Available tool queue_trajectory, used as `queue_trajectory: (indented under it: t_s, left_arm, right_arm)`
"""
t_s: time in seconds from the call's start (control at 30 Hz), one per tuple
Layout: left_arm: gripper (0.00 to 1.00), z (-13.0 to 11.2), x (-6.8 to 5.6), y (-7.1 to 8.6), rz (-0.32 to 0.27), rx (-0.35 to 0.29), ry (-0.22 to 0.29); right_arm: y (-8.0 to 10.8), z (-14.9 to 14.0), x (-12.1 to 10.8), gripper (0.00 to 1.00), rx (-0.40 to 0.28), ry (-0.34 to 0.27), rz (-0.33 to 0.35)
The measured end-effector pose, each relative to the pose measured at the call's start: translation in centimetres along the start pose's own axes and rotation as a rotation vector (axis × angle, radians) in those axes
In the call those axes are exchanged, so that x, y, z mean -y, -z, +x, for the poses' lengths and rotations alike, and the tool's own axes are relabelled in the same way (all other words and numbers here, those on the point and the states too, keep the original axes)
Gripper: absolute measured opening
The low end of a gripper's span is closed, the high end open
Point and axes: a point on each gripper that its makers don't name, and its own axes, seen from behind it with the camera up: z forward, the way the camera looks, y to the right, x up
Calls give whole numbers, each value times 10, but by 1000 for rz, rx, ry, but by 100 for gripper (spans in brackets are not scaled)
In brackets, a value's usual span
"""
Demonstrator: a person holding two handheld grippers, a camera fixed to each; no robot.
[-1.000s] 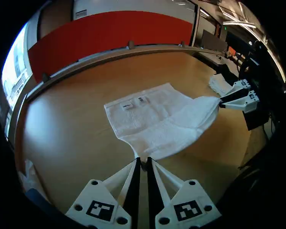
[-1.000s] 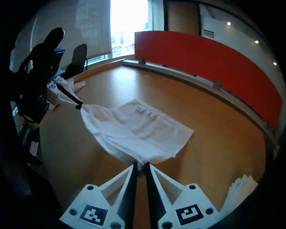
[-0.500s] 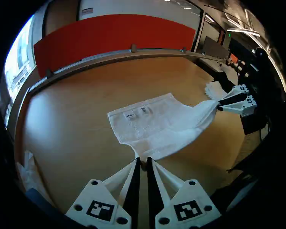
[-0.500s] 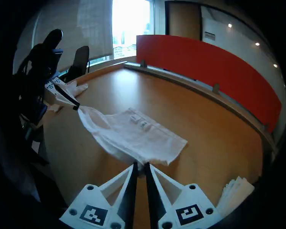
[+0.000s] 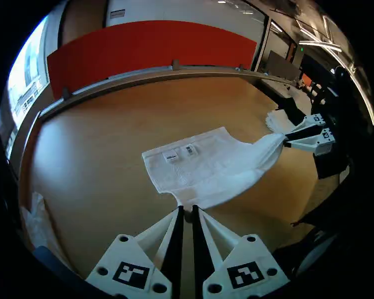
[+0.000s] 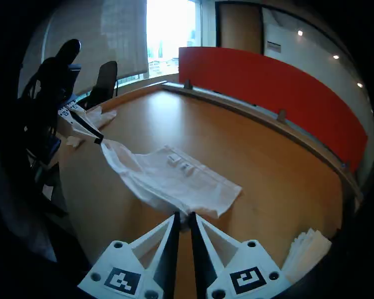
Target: Fold towel
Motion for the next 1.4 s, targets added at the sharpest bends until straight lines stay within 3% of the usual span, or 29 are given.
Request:
queue_trajectory:
  t_s: [0.4, 0.7, 1.0, 1.4]
  left_arm:
    - [11, 15, 9, -17, 12, -19, 6]
    - [11, 40, 27, -40, 39, -39, 17]
    - [11, 62, 45, -69, 57, -37, -21]
    - [11, 59, 52, -90, 49, -8, -29]
  right_arm:
    - [-13, 4, -15, 15, 9, 16, -21]
    - [-32, 13, -38, 15, 10, 25, -45]
    - [-54, 17, -63, 15, 27, 29, -72]
    - [-69, 9, -73, 15, 50, 12, -71]
